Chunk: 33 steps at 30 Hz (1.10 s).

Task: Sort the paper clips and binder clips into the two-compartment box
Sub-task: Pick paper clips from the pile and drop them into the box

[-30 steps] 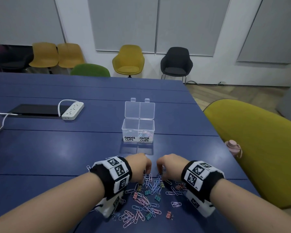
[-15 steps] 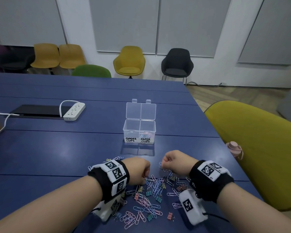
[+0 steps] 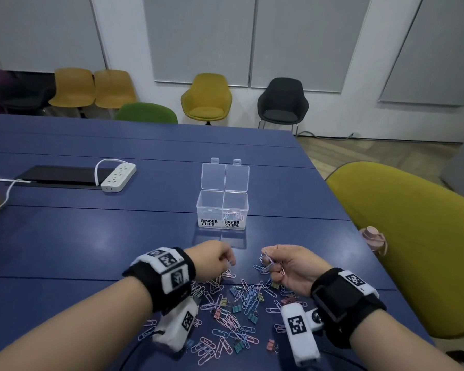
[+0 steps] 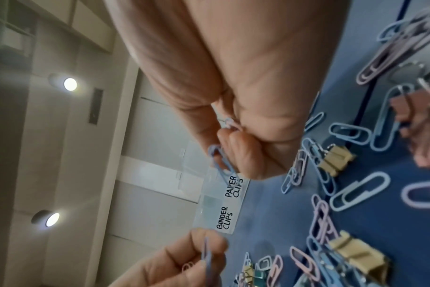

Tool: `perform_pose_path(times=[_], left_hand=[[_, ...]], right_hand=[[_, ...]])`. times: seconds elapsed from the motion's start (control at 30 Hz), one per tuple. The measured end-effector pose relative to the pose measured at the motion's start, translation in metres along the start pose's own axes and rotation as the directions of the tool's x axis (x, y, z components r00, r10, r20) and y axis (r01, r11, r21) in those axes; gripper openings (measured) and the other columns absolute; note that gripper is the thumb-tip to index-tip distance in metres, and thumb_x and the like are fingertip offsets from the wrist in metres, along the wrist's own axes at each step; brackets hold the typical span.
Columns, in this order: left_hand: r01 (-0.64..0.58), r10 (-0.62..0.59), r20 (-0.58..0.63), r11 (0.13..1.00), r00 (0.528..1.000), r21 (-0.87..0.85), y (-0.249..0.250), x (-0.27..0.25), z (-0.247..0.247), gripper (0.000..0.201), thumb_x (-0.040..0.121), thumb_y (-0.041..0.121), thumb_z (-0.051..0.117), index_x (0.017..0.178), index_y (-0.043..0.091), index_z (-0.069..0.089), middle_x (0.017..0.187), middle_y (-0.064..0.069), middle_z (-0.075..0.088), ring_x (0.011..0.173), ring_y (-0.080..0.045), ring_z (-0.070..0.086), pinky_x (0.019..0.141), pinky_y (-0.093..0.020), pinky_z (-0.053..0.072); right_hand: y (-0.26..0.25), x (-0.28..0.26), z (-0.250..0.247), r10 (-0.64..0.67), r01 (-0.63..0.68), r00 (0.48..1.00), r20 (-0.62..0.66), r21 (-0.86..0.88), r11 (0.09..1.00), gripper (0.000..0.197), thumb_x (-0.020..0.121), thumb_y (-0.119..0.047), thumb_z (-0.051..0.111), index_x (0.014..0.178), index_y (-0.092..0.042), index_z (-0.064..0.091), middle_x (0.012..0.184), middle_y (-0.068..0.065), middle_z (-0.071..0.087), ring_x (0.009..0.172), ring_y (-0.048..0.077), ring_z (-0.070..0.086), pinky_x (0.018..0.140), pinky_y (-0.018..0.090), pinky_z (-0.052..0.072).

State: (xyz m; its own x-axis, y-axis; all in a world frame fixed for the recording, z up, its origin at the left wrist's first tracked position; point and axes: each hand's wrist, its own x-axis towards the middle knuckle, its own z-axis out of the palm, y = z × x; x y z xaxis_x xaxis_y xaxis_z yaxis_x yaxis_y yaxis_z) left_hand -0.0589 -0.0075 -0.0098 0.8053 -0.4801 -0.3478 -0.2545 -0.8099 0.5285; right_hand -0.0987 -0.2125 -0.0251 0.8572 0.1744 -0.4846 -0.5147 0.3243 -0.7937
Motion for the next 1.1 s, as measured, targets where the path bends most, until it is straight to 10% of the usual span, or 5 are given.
perform_pose_path(times=[0.1,0.27,0.5,0.77,1.1], left_hand=[[0.102,-0.071,0.074,0.603,0.995,-0.791,-0.008,-0.004,-0.007,0.022,0.086,-0.002,0.039,0.077,0.009,0.056,0.065,-0.002,0.042,0.050,-0.012,0.034,0.042,-0.022,0.031],[0.162,-0.055,0.161,0.009,0.985,-0.987,-0.016,-0.007,-0.019,0.021,0.084,0.015,0.038,0.064,0.011,0.042,0.062,-0.004,0.040,0.048,-0.014,0.031,0.039,-0.023,0.027],[0.217,-0.197,0.117,0.620,0.973,-0.754,0.009,0.021,-0.041,0.031,0.095,0.005,0.035,0.068,0.007,0.048,0.058,-0.006,0.043,0.044,-0.012,0.037,0.037,-0.017,0.030],[-0.113,-0.250,-0.203,0.331,0.947,-0.937,0.041,0.084,-0.089,0.039,0.101,0.033,0.038,0.076,0.007,0.052,0.075,-0.008,0.052,0.067,-0.018,0.050,0.057,-0.023,0.042],[-0.292,-0.210,-0.491,0.588,0.845,-0.754,-0.007,0.072,-0.088,0.034,0.101,0.030,0.038,0.088,0.014,0.065,0.098,-0.004,0.067,0.094,-0.019,0.061,0.084,-0.034,0.048]], right_hand=[[-0.001,0.004,0.000,0.035,-0.035,0.999,0.003,0.135,0.990,0.013,0.092,-0.002,0.042,0.089,-0.005,0.054,0.061,0.002,0.045,0.044,0.010,0.033,0.040,0.020,0.028],[-0.012,0.012,0.009,0.068,-0.069,0.998,0.013,0.320,0.945,0.010,0.080,-0.012,0.042,0.074,-0.007,0.049,0.049,0.000,0.034,0.041,0.014,0.031,0.039,0.023,0.028],[-0.041,0.035,0.034,0.063,-0.055,0.997,-0.041,0.173,0.983,0.029,0.092,-0.017,0.040,0.063,-0.014,0.039,0.051,0.000,0.039,0.033,0.009,0.033,0.030,0.012,0.020],[-0.107,0.077,0.069,-0.401,0.375,0.884,-0.241,-0.149,0.915,0.042,0.096,-0.023,0.048,0.059,-0.022,0.028,0.041,-0.005,0.021,0.029,0.008,0.018,0.037,0.011,0.015],[-0.113,0.131,0.087,-0.675,0.501,0.730,-0.101,-0.592,0.631,0.045,0.096,-0.035,0.044,0.056,-0.017,0.035,0.052,0.004,0.043,0.050,0.020,0.043,0.056,0.033,0.039]])
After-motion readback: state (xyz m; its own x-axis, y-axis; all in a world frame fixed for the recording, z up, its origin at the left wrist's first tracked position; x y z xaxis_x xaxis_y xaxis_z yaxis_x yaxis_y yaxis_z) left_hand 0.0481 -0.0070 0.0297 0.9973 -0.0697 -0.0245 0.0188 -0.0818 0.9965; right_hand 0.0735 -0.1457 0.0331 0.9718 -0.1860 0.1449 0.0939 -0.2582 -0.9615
